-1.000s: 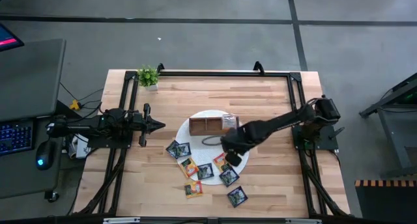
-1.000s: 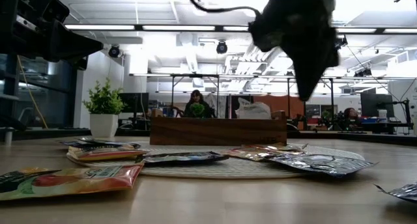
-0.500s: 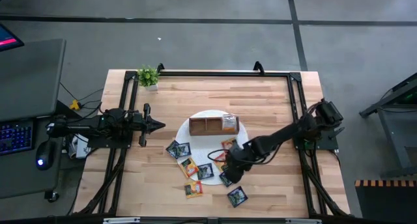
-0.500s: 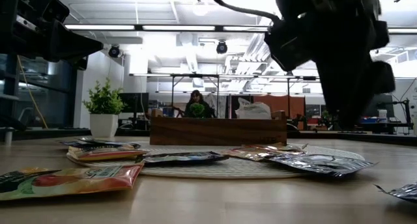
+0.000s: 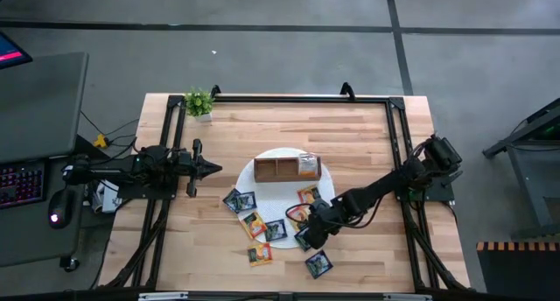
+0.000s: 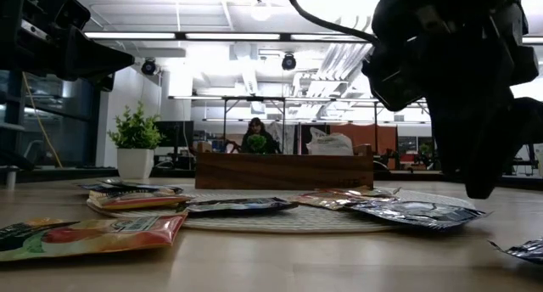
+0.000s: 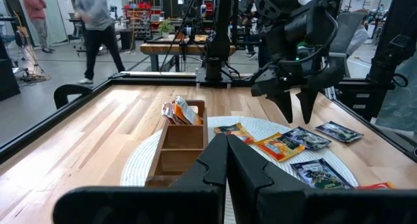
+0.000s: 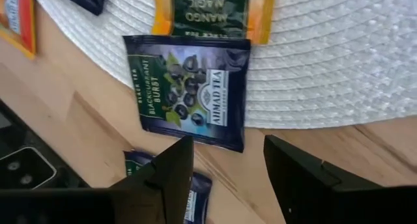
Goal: Pick & Place Tea
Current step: Put the blue tea bag into the middle section of the wooden organizer
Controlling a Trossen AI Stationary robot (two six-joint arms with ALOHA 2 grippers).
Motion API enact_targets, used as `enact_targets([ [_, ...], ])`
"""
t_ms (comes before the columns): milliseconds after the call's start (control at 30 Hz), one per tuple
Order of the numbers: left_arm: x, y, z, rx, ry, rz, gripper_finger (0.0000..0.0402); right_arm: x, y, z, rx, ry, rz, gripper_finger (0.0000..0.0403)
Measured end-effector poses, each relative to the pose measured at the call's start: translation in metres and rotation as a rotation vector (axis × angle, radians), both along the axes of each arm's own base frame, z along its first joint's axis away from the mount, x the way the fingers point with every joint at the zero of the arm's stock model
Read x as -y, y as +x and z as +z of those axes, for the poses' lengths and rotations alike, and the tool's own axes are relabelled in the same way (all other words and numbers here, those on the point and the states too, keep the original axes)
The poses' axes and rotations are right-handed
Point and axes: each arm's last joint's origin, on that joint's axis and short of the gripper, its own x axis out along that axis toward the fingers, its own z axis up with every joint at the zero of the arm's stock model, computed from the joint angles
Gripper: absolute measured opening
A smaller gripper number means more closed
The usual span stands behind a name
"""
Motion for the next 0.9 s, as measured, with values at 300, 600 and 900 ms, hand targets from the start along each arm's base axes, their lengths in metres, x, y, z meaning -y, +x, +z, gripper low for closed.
enact_targets([
  [300,0.0000,0.0000,-0.0001,0.000,0.000,0.000,0.0001,-0.0014,-0.0023,-0.0007,-0.021,-0.002,-0.013,0.0184],
  [600,0.0000,0.0000,0.0000,0.000,0.000,0.000,0.0001,-0.0026,-0.0002,-0.0055,-0.021,0.003,-0.007,0.0184],
  [900,0.0000,0.0000,-0.0001,0.000,0.000,0.000,0.0001,-0.0040,0.0031,-0.0100,-0.010,0.010,-0.011,0.0184],
])
